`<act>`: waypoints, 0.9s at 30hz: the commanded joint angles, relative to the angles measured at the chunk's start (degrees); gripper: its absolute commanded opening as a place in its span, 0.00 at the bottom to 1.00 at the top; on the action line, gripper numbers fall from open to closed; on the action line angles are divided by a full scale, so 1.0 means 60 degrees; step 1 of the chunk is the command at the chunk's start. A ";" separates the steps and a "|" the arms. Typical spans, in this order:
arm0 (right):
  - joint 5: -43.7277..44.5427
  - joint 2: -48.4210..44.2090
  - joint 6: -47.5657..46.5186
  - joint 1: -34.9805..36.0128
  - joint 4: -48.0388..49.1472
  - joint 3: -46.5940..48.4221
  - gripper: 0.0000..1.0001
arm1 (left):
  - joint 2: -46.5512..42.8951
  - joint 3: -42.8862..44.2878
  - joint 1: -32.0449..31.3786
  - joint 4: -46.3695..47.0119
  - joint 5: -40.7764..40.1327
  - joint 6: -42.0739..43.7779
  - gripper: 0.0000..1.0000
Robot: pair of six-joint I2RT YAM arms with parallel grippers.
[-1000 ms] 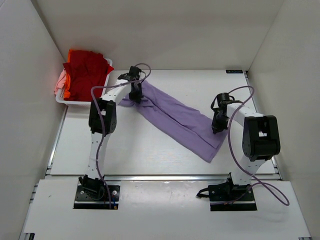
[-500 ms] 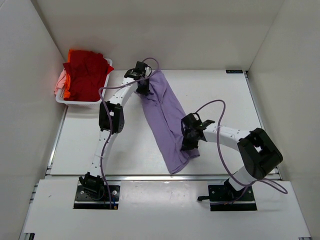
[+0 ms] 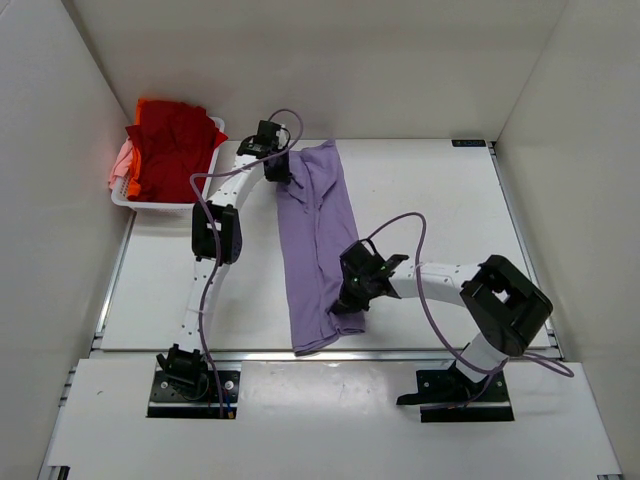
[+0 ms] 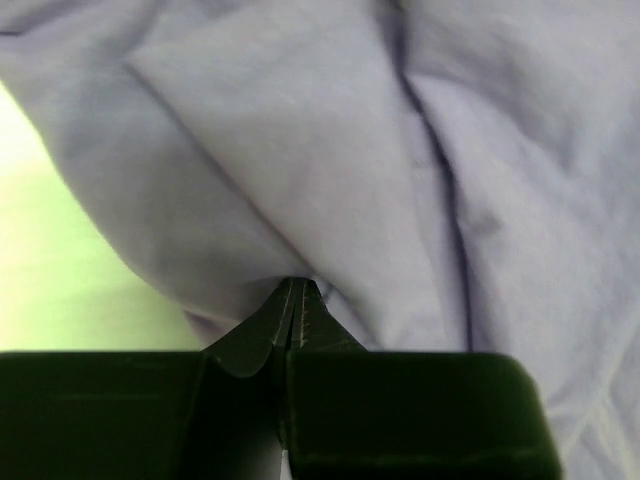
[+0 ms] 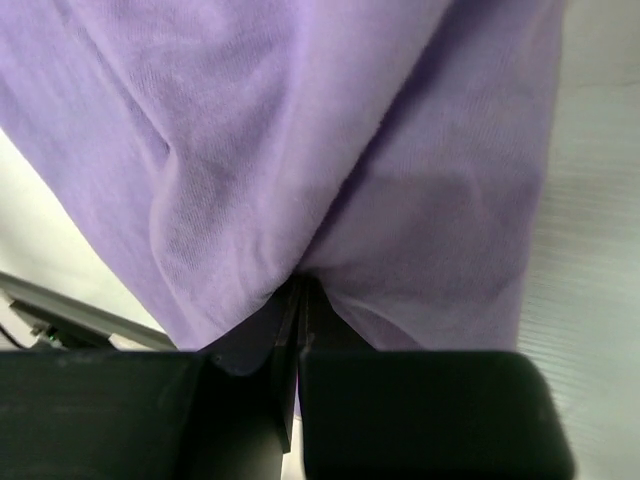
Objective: Fold and stack the t-shirts
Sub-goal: Rotate the tshirt 80 degrees
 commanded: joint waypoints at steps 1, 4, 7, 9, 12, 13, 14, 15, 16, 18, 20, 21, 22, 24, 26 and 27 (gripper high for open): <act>0.0606 0.0645 0.0001 0.0249 -0.1150 -0.1018 0.00 | -0.0139 0.0215 0.0127 0.0574 0.0507 -0.0228 0.08; 0.0723 -0.0261 0.0337 -0.0044 -0.0639 -0.2363 0.00 | -0.0154 0.0229 0.0068 0.0838 0.0567 -0.0243 0.09; 0.0679 -0.0703 0.0485 -0.0177 -0.0622 -0.2879 0.00 | -0.0198 0.0186 0.0054 0.1043 0.0582 -0.0257 0.09; 0.0679 -0.0879 0.0427 -0.0133 -0.0578 -0.3041 0.00 | -0.0155 0.0273 0.0068 0.1102 0.0567 -0.0345 0.09; 0.0343 -0.1114 0.0076 -0.0177 0.0007 -0.3158 0.00 | -0.0257 0.0405 0.0156 0.1175 0.0830 -0.0433 0.09; 0.0473 -0.1143 0.0133 -0.0162 -0.0369 -0.3028 0.00 | -0.0445 0.0420 0.0200 0.1132 0.0772 -0.0390 0.09; 0.0634 -0.1230 0.0104 -0.0177 -0.0474 -0.2853 0.00 | -0.0563 0.0376 0.0244 0.1146 0.0612 -0.0375 0.09; 0.0737 -0.1217 0.0075 -0.0162 -0.1157 -0.2735 0.00 | -0.0796 0.0347 0.0201 0.1218 0.0553 -0.0404 0.10; 0.0999 -0.1231 0.0060 -0.0162 -0.1338 -0.2516 0.01 | -0.0929 0.0260 0.0215 0.1190 0.0552 -0.0404 0.10; 0.0957 -0.1537 -0.0233 -0.0236 -0.1441 -0.2471 0.00 | -0.1441 0.0215 0.0215 0.0987 0.0698 -0.0316 0.11; 0.1030 -0.2019 -0.0611 -0.0192 -0.1181 -0.2426 0.00 | -0.1880 0.0157 0.0128 0.0329 0.0916 -0.0127 0.17; 0.1292 -0.2341 -0.0701 -0.0090 -0.1150 -0.2266 0.00 | -0.2274 0.0113 0.0098 0.0108 0.1078 -0.0024 0.22; 0.1353 -0.2519 -0.0963 -0.0017 -0.0932 -0.2192 0.00 | -0.2699 -0.0120 0.0040 -0.0213 0.1166 0.0180 0.24; 0.1585 -0.3307 -0.1594 -0.0030 -0.0580 -0.2133 0.03 | -0.3532 -0.0866 -0.0150 -0.0684 0.1460 0.0328 0.23; 0.1618 -0.3908 -0.2747 -0.0220 -0.0155 -0.2220 0.12 | -0.4851 -0.2995 -0.0472 -0.0832 0.1387 0.0489 0.24; 0.1689 -0.4304 -0.3144 -0.0482 -0.0168 -0.2192 0.17 | -0.6002 -0.4777 -0.0575 -0.0193 0.1358 0.0388 0.25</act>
